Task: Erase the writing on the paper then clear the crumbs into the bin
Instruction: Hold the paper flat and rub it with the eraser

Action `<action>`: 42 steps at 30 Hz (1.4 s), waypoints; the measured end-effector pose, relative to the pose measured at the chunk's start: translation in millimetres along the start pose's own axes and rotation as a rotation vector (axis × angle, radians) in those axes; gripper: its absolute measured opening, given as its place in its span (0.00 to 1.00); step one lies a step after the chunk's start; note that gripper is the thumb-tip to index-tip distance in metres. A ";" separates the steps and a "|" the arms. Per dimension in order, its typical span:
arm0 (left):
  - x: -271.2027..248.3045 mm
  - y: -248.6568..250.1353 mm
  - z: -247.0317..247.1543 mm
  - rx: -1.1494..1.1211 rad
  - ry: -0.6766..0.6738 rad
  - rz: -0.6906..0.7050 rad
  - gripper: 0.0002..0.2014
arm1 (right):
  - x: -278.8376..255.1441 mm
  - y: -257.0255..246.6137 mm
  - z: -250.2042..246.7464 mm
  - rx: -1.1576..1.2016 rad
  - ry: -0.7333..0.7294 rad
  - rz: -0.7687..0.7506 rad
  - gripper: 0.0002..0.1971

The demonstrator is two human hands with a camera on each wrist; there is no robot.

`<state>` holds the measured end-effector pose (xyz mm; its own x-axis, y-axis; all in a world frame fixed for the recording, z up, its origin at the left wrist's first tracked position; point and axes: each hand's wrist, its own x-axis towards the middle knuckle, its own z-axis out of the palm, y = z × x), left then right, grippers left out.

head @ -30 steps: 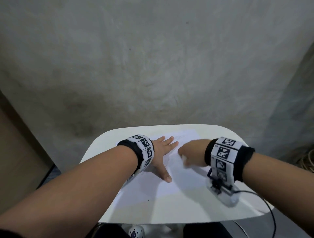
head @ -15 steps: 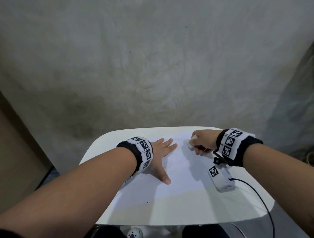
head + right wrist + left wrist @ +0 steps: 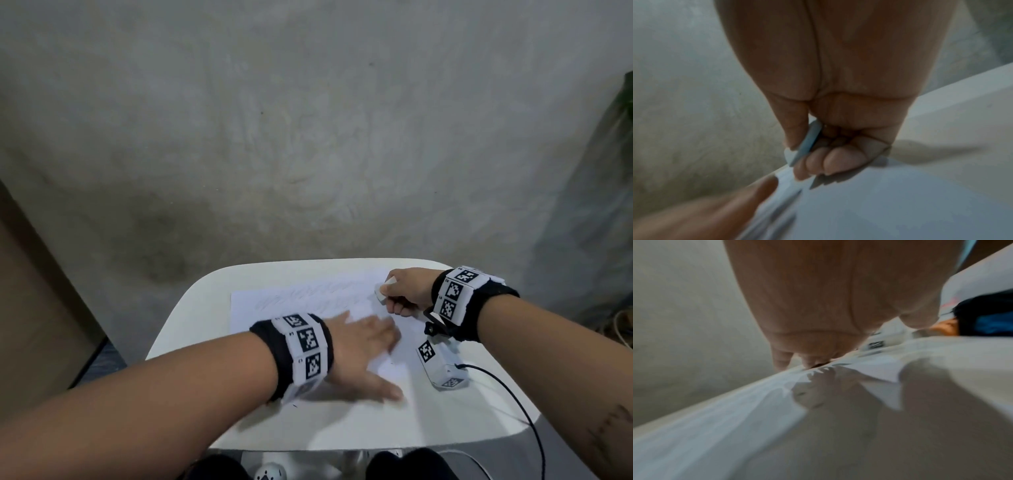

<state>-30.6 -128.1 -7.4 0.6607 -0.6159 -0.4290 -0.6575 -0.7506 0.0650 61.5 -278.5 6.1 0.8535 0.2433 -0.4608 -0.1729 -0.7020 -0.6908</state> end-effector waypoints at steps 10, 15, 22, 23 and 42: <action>14.9 -1.2 -3.0 0.043 0.007 0.065 0.46 | 2.4 4.4 -4.9 0.116 0.037 -0.008 0.18; -7.1 -30.9 -2.5 -0.099 0.073 -0.043 0.44 | -4.6 2.6 -7.9 0.059 -0.005 -0.040 0.15; -24.4 -85.3 6.5 -0.209 -0.045 -0.308 0.59 | -18.8 -33.7 8.3 -0.336 0.005 -0.161 0.06; -23.4 -83.8 6.6 -0.212 -0.052 -0.306 0.60 | -20.9 -38.8 14.5 -0.430 0.004 -0.205 0.05; -2.5 -84.0 7.7 -0.163 -0.031 -0.335 0.62 | -40.3 -57.3 60.3 -1.187 -0.087 -0.151 0.18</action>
<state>20.1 -61.6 -18.7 0.8165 -0.3237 -0.4781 -0.3386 -0.9392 0.0576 7.4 -207.7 30.6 0.7824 0.3883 -0.4870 0.5258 -0.8309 0.1823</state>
